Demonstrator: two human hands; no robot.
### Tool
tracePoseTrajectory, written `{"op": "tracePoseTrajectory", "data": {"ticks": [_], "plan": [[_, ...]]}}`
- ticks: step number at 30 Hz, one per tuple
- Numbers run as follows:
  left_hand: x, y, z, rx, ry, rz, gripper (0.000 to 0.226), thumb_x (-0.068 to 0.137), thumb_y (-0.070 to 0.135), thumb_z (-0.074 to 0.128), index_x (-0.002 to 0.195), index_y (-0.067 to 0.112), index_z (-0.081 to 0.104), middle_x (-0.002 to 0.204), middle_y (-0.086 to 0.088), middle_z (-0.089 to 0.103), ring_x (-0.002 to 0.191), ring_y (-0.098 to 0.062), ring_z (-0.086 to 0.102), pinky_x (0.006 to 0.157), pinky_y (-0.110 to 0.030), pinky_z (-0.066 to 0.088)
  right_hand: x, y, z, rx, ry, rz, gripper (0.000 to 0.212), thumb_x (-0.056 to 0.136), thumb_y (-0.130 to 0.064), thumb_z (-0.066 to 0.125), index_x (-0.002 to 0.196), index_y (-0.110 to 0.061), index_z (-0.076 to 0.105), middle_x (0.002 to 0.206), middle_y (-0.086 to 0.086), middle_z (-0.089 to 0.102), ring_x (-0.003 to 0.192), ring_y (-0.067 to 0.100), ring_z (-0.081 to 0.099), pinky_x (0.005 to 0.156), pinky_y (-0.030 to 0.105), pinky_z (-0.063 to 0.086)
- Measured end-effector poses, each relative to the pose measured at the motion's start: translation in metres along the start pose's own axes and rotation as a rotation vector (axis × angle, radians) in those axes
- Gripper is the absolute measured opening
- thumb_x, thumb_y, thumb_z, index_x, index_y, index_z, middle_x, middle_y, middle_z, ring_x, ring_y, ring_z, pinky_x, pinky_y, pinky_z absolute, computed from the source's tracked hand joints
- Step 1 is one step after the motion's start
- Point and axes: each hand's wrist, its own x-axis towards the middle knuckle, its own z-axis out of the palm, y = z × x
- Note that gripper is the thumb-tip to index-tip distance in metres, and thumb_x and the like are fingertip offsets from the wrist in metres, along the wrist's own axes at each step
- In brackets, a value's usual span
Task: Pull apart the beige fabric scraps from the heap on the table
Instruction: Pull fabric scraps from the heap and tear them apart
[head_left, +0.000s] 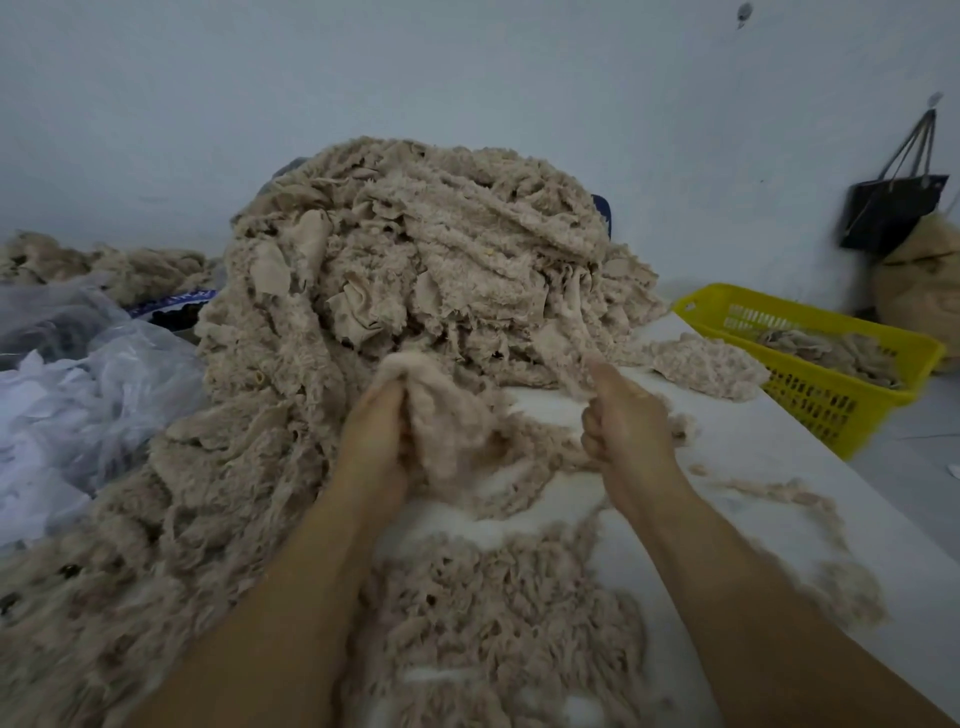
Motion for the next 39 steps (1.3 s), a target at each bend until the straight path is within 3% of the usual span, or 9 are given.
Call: {"op": "tracePoseTrajectory", "data": {"ticks": [8,16,19,20,22,25,28,35,39], "plan": [[-0.004,0.0,0.008,-0.251,-0.159,-0.123,0.029,0.105,0.012,0.038,0.108,0.014,0.066,0.098,-0.006,0.077,0.086,-0.018,0.075,0.066,-0.028,0.059,-0.006,0.015,0.009,-0.655,-0.096,-0.336,0.027,0.094,-0.059,0.05,0.104,-0.035,0.056,0.122,-0.007,0.046,0.112,0.011,0.049,0.095,0.033,0.041],[-0.011,-0.021,0.019,0.051,-0.365,-0.061,0.03,0.094,0.022,0.054,0.118,0.016,0.069,0.106,-0.006,0.076,0.098,-0.015,0.073,0.072,-0.021,0.057,-0.022,0.026,0.032,-0.659,-0.447,-0.306,0.042,0.094,-0.039,0.064,0.128,-0.023,0.047,0.121,-0.002,0.059,0.108,0.014,0.06,0.09,0.036,0.053],[-0.012,-0.023,0.022,0.223,-0.365,-0.115,0.036,0.065,0.044,0.065,0.083,0.013,0.071,0.066,0.002,0.068,0.069,-0.024,0.068,0.056,-0.024,0.053,-0.015,0.028,0.024,-0.694,-0.465,-0.283,0.033,0.096,-0.024,0.059,0.125,-0.035,0.048,0.108,-0.015,0.064,0.091,-0.003,0.062,0.071,0.013,0.049],[-0.011,-0.024,0.021,0.313,-0.373,-0.089,0.041,0.065,0.052,0.063,0.084,0.016,0.065,0.072,0.009,0.028,0.077,-0.03,0.064,0.06,-0.027,0.054,-0.013,0.028,0.024,-0.728,-0.461,-0.281,0.027,0.096,-0.021,0.056,0.12,-0.034,0.052,0.101,-0.017,0.065,0.084,-0.007,0.062,0.064,0.009,0.046],[-0.012,-0.025,0.017,0.462,-0.423,0.048,0.04,0.074,0.068,0.052,0.099,0.042,0.068,0.122,0.024,0.055,0.099,-0.003,0.066,0.075,-0.022,0.056,-0.01,0.025,0.024,-0.588,-0.401,-0.202,0.013,0.1,-0.022,0.052,0.095,-0.025,0.063,0.074,-0.009,0.068,0.058,-0.002,0.062,0.051,0.012,0.045],[-0.01,-0.016,0.009,0.607,-0.249,0.338,0.031,0.089,0.062,0.045,0.115,0.057,0.061,0.121,0.038,0.057,0.113,0.017,0.052,0.093,-0.018,0.046,0.004,0.001,0.001,0.256,-0.084,-0.08,0.04,0.101,-0.029,0.054,0.064,-0.016,0.065,0.049,-0.001,0.058,0.041,0.009,0.055,0.043,0.02,0.045],[-0.002,-0.003,-0.004,0.625,0.118,0.587,0.026,0.102,0.021,0.046,0.116,0.04,0.057,0.123,0.019,0.052,0.115,-0.002,0.053,0.096,-0.023,0.047,0.015,-0.011,-0.021,0.826,0.102,-0.005,0.065,0.092,-0.064,0.049,0.119,-0.006,0.059,0.108,0.01,0.066,0.088,0.02,0.073,0.067,0.029,0.058],[0.021,0.004,-0.034,0.43,0.547,0.27,0.057,0.103,0.025,0.046,0.155,0.017,0.025,0.153,-0.01,0.034,0.126,-0.028,0.051,0.105,-0.045,0.046,0.008,0.014,0.008,0.168,0.019,0.069,0.055,0.101,-0.056,0.037,0.107,-0.01,0.067,0.107,0.005,0.063,0.073,0.012,0.068,0.061,0.025,0.055],[0.024,-0.004,-0.034,0.551,0.457,0.181,0.024,0.1,0.029,0.052,0.114,0.01,0.058,0.095,-0.006,0.061,0.081,-0.023,0.056,0.064,-0.032,0.043,0.009,0.019,0.006,0.069,-0.043,0.063,0.047,0.103,-0.047,0.042,0.098,-0.009,0.068,0.087,0.003,0.063,0.058,0.009,0.062,0.058,0.026,0.052]]}}
